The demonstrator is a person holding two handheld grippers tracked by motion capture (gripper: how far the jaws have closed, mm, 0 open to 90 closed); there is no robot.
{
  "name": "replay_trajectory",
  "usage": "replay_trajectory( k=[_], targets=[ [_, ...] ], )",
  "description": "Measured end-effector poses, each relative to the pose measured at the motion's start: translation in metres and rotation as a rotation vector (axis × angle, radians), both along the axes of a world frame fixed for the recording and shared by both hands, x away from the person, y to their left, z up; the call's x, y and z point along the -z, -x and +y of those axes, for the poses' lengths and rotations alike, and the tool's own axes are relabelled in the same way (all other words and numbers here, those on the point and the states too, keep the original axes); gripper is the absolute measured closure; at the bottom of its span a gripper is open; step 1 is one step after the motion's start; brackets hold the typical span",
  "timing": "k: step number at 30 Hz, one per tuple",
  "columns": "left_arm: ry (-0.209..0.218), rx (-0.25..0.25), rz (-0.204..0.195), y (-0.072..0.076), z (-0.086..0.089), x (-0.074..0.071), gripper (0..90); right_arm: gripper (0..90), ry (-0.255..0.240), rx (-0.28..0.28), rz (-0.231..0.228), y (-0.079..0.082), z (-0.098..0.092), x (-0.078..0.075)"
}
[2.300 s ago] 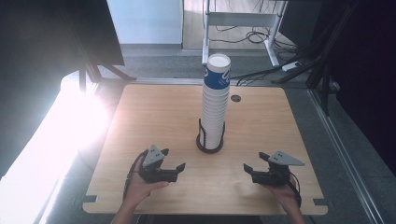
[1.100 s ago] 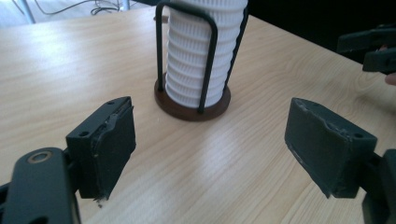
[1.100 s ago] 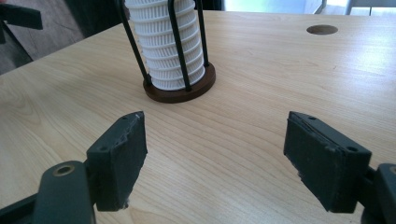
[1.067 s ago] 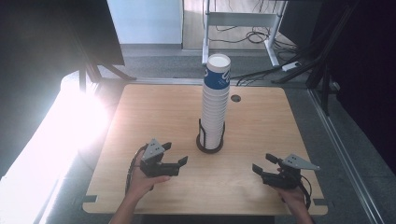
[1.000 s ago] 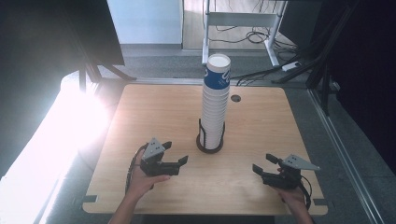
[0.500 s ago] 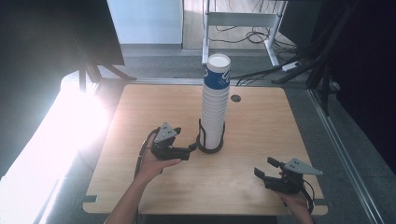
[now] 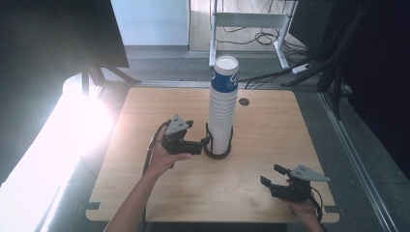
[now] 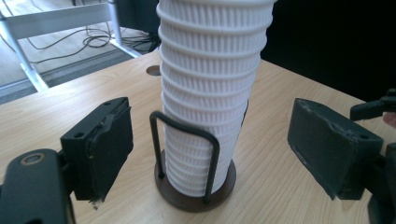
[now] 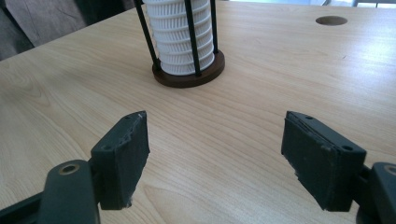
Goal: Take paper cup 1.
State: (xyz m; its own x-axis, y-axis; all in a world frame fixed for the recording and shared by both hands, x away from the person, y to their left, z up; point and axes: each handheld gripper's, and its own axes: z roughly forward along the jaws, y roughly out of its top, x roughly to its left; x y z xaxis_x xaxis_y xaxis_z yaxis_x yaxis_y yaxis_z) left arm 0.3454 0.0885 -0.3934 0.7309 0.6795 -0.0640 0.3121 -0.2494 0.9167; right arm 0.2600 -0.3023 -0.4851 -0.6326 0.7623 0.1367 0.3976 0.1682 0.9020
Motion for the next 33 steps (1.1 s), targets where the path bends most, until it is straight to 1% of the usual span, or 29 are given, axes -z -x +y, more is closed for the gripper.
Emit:
replay_trajectory(
  k=[1, 2, 3, 4, 8, 10, 14, 15, 16, 17, 19, 20, 21, 24, 26, 28, 29, 31, 33],
  targets=[
    [0.006, 0.005, -0.006, -0.004, -0.003, -0.002, 14.2, 23.6, 0.002, -0.003, 0.010, 0.000, 0.000, 0.001],
    [0.006, 0.005, -0.006, -0.004, -0.003, -0.002, 14.0, 23.6, 0.002, -0.003, 0.010, 0.000, 0.000, 0.001],
    [0.016, 0.019, -0.007, -0.008, -0.006, -0.003, 13.2, 23.6, 0.008, -0.005, 0.007, 0.000, 0.001, 0.002],
    [0.013, 0.027, -0.007, -0.010, -0.007, -0.004, 12.2, 23.6, 0.006, -0.004, 0.018, 0.001, 0.001, 0.002],
    [0.020, 0.040, -0.002, -0.017, -0.012, -0.004, 11.2, 23.6, 0.019, -0.010, 0.018, 0.000, 0.003, 0.004],
    [0.011, 0.051, 0.004, -0.022, -0.014, -0.004, 10.7, 23.6, 0.028, -0.013, 0.020, -0.001, 0.004, 0.006],
    [0.011, 0.077, 0.007, -0.033, -0.022, -0.005, 8.7, 23.5, 0.045, -0.021, 0.030, -0.001, 0.007, 0.008],
    [0.011, 0.077, 0.007, -0.033, -0.022, -0.005, 8.4, 23.5, 0.045, -0.021, 0.030, -0.001, 0.007, 0.008],
    [0.017, 0.091, 0.009, -0.036, -0.023, -0.006, 8.4, 23.5, 0.048, -0.024, 0.028, -0.001, 0.007, 0.008],
    [0.029, 0.107, 0.010, -0.040, -0.026, -0.006, 7.5, 23.5, 0.036, -0.042, 0.022, 0.000, 0.006, 0.008],
    [0.037, 0.116, 0.018, -0.043, -0.028, -0.005, 7.5, 23.5, 0.032, -0.047, 0.021, 0.000, 0.006, 0.008],
    [0.031, 0.123, 0.018, -0.046, -0.032, -0.005, 6.9, 23.4, 0.042, -0.051, 0.015, 0.001, 0.007, 0.007],
    [0.031, 0.123, 0.018, -0.046, -0.032, -0.005, 6.8, 23.4, 0.042, -0.051, 0.015, 0.001, 0.007, 0.007],
    [0.023, 0.128, 0.020, -0.052, -0.038, -0.003, 6.7, 23.4, 0.041, -0.050, 0.017, 0.001, 0.006, 0.008],
    [0.017, 0.119, 0.023, -0.057, -0.042, -0.002, 6.6, 23.4, 0.046, -0.050, 0.019, 0.001, 0.006, 0.009],
    [0.029, 0.116, 0.023, -0.065, -0.045, 0.000, 6.7, 23.4, 0.049, -0.051, 0.021, 0.000, 0.006, 0.009],
    [0.029, 0.116, 0.023, -0.065, -0.045, 0.000, 7.4, 23.4, 0.051, -0.053, 0.021, 0.000, 0.005, 0.009],
    [0.042, 0.132, 0.036, -0.070, -0.047, 0.002, 6.7, 23.3, 0.056, -0.053, 0.021, 0.000, 0.005, 0.010],
    [0.051, 0.145, 0.032, -0.074, -0.048, 0.003, 5.9, 23.3, 0.062, -0.053, 0.018, 0.000, 0.005, 0.010]
  ],
)
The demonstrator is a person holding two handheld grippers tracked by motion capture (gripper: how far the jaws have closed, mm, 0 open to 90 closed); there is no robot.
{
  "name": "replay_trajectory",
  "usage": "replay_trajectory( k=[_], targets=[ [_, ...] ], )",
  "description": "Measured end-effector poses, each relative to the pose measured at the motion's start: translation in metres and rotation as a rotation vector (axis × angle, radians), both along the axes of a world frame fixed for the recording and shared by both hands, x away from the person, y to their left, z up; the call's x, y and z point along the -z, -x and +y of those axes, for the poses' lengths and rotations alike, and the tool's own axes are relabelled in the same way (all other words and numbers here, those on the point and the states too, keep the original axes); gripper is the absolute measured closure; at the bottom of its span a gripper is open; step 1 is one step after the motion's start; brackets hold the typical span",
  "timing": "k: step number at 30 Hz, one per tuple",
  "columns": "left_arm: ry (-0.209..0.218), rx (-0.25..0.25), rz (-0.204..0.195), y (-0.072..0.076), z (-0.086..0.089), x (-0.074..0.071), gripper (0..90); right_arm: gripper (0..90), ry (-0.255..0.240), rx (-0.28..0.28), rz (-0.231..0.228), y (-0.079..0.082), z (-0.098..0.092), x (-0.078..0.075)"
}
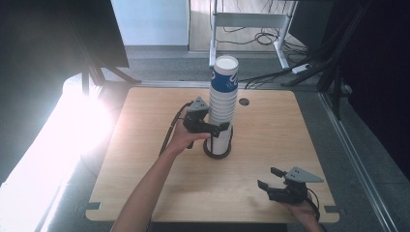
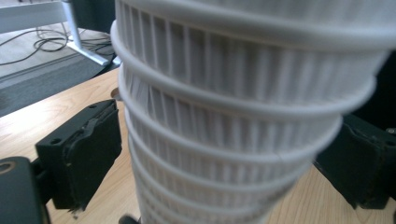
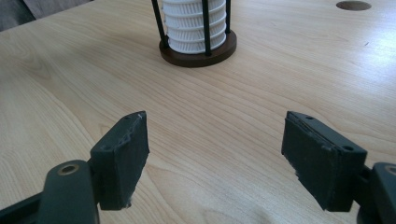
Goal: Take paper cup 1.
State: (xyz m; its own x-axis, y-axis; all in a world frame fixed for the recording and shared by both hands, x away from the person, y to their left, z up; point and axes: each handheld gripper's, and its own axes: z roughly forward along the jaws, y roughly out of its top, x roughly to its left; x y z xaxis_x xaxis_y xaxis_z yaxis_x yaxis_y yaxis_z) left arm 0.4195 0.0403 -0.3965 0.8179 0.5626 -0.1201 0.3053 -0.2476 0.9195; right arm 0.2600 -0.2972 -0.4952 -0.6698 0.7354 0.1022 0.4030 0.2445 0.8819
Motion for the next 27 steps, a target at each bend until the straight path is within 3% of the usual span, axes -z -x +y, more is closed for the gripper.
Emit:
replay_trajectory(
  k=[2, 9, 14, 16, 23, 24, 27],
  targets=[
    [0.004, 0.006, -0.028, -0.001, -0.002, 0.000, 10.8, 23.2, 0.001, 0.003, 0.003, -0.001, -0.001, 0.001],
    [-0.005, 0.004, -0.045, 0.001, -0.004, 0.001, 12.0, 22.0, -0.001, 0.005, 0.007, -0.001, 0.000, 0.001],
    [-0.013, -0.001, -0.046, 0.002, -0.004, 0.000, 12.2, 21.3, -0.066, -0.027, 0.025, -0.004, 0.002, -0.005],
    [-0.011, -0.001, -0.044, 0.002, -0.005, 0.000, 12.2, 21.9, -0.094, -0.047, 0.026, -0.012, 0.003, -0.015],
    [-0.008, 0.001, -0.045, 0.001, -0.005, 0.001, 12.2, 23.3, -0.088, -0.068, -0.018, -0.030, 0.009, -0.039],
    [-0.010, 0.000, -0.044, 0.001, -0.005, 0.001, 12.2, 23.5, -0.084, -0.075, -0.035, -0.036, 0.010, -0.052],
    [-0.027, -0.005, -0.038, 0.001, -0.006, -0.001, 12.2, 24.1, -0.101, -0.076, -0.050, -0.042, 0.010, -0.064]
  ],
)
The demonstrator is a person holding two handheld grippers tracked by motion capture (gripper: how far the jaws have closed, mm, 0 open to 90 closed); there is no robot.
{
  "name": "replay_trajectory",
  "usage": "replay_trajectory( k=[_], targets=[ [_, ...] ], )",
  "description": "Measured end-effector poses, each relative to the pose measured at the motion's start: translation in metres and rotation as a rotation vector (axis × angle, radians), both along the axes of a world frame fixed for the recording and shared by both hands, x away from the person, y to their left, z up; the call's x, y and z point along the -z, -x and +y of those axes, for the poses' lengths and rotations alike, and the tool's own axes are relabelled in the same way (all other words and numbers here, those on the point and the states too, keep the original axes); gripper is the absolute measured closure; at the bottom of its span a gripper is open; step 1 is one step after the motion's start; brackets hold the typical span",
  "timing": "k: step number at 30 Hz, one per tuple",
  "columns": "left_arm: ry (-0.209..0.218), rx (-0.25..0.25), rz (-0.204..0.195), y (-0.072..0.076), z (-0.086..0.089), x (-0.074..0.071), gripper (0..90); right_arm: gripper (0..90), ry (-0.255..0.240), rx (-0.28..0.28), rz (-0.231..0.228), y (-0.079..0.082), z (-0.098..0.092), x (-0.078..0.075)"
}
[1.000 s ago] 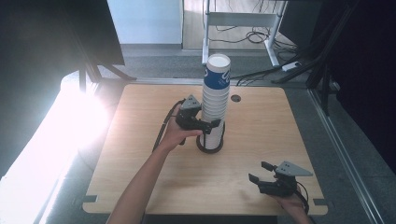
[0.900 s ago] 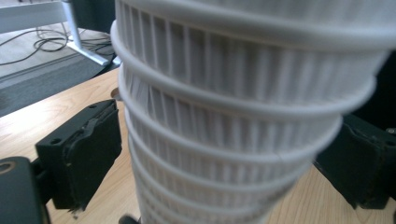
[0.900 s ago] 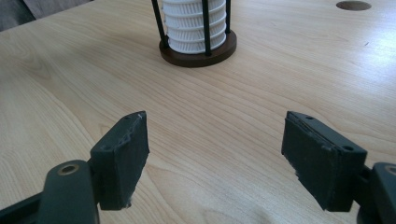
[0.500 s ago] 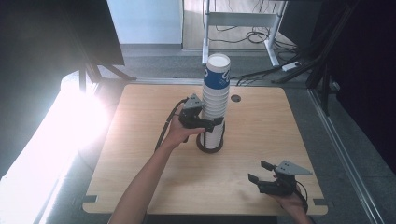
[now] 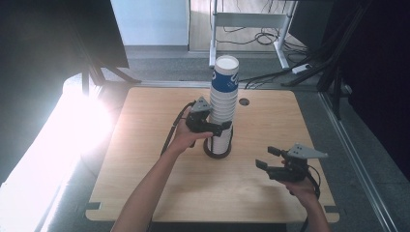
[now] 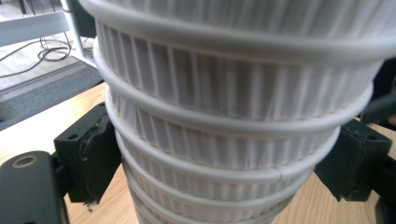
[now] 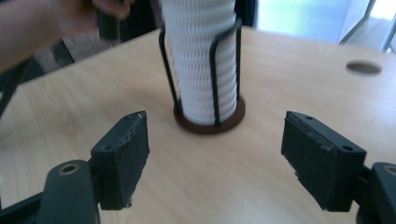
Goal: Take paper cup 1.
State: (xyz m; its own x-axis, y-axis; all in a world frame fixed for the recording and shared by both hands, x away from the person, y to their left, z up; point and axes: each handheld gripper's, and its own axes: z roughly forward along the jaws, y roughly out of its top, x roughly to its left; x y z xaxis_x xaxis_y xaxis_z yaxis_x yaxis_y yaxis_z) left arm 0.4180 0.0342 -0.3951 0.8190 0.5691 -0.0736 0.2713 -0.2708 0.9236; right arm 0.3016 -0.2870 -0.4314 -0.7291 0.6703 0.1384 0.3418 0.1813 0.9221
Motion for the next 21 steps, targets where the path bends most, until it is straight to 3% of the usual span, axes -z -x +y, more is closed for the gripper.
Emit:
replay_trajectory(
  k=[1, 5, 6, 7, 8, 9, 15, 21],
  targets=[
    [0.000, -0.001, 0.001, 0.000, 0.000, 0.000, 12.2, 24.3, -0.023, -0.008, -0.007, -0.005, 0.000, -0.011],
    [0.001, -0.003, 0.000, 0.001, 0.000, 0.000, 12.2, 24.4, -0.023, -0.028, -0.030, -0.016, 0.002, -0.037],
    [0.001, -0.003, 0.000, 0.001, 0.000, 0.000, 12.2, 24.4, -0.023, -0.028, -0.030, -0.016, 0.002, -0.037],
    [0.002, -0.003, 0.000, 0.001, 0.001, 0.000, 12.2, 24.4, -0.029, -0.041, -0.047, -0.020, 0.003, -0.052],
    [0.002, -0.003, 0.000, 0.001, 0.001, 0.000, 12.2, 24.4, -0.029, -0.041, -0.047, -0.020, 0.003, -0.052],
    [0.002, -0.003, 0.000, 0.001, 0.000, 0.000, 12.2, 24.6, -0.040, -0.056, -0.062, -0.023, 0.004, -0.064],
    [0.010, -0.001, -0.001, 0.001, -0.001, 0.001, 12.2, 24.8, -0.019, -0.077, -0.078, -0.035, 0.011, -0.087],
    [0.004, -0.001, 0.001, 0.001, -0.001, 0.000, 12.2, 24.9, -0.025, -0.098, -0.088, -0.047, 0.020, -0.099]
  ],
)
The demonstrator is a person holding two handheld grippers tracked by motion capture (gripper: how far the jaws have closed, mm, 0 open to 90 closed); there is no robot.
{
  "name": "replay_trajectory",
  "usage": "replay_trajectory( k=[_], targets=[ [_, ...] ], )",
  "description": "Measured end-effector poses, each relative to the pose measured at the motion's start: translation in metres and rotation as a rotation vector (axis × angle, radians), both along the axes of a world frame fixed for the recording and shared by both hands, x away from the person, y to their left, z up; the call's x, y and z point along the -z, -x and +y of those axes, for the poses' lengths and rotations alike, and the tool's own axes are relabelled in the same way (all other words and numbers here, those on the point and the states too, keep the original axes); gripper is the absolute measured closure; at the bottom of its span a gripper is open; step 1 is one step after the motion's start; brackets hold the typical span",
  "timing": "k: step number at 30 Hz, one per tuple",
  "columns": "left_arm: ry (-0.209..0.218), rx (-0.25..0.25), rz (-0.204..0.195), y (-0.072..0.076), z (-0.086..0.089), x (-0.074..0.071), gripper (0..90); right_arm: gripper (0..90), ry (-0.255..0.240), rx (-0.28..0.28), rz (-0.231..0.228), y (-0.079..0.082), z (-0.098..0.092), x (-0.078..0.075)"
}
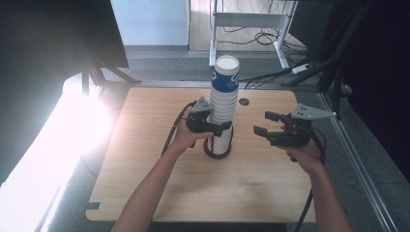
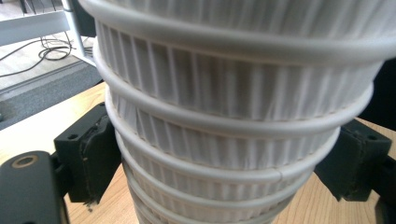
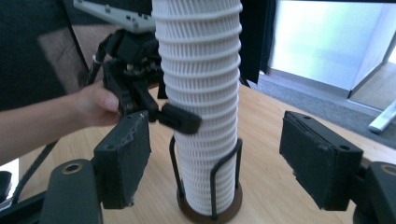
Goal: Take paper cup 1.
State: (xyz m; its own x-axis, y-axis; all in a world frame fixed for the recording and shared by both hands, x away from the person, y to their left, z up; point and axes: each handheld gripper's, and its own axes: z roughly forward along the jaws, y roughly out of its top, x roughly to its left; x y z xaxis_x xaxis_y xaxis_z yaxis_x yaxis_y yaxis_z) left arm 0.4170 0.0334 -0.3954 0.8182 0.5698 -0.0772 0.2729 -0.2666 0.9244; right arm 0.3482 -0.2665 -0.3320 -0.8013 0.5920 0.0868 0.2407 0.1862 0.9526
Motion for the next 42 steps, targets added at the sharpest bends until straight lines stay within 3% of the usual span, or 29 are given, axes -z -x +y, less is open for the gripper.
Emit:
replay_trajectory(
  k=[5, 15, 42],
  targets=[
    [-0.004, 0.001, 0.005, 0.000, -0.001, -0.001, 12.3, 24.9, 0.013, -0.001, -0.029, -0.006, 0.009, -0.008],
    [-0.002, -0.004, 0.004, 0.001, -0.002, -0.001, 12.3, 25.4, 0.007, -0.028, -0.027, -0.021, 0.025, -0.029],
    [-0.008, -0.008, 0.014, 0.002, -0.003, -0.002, 12.3, 23.3, -0.031, -0.070, -0.049, -0.046, 0.046, -0.071]
  ],
)
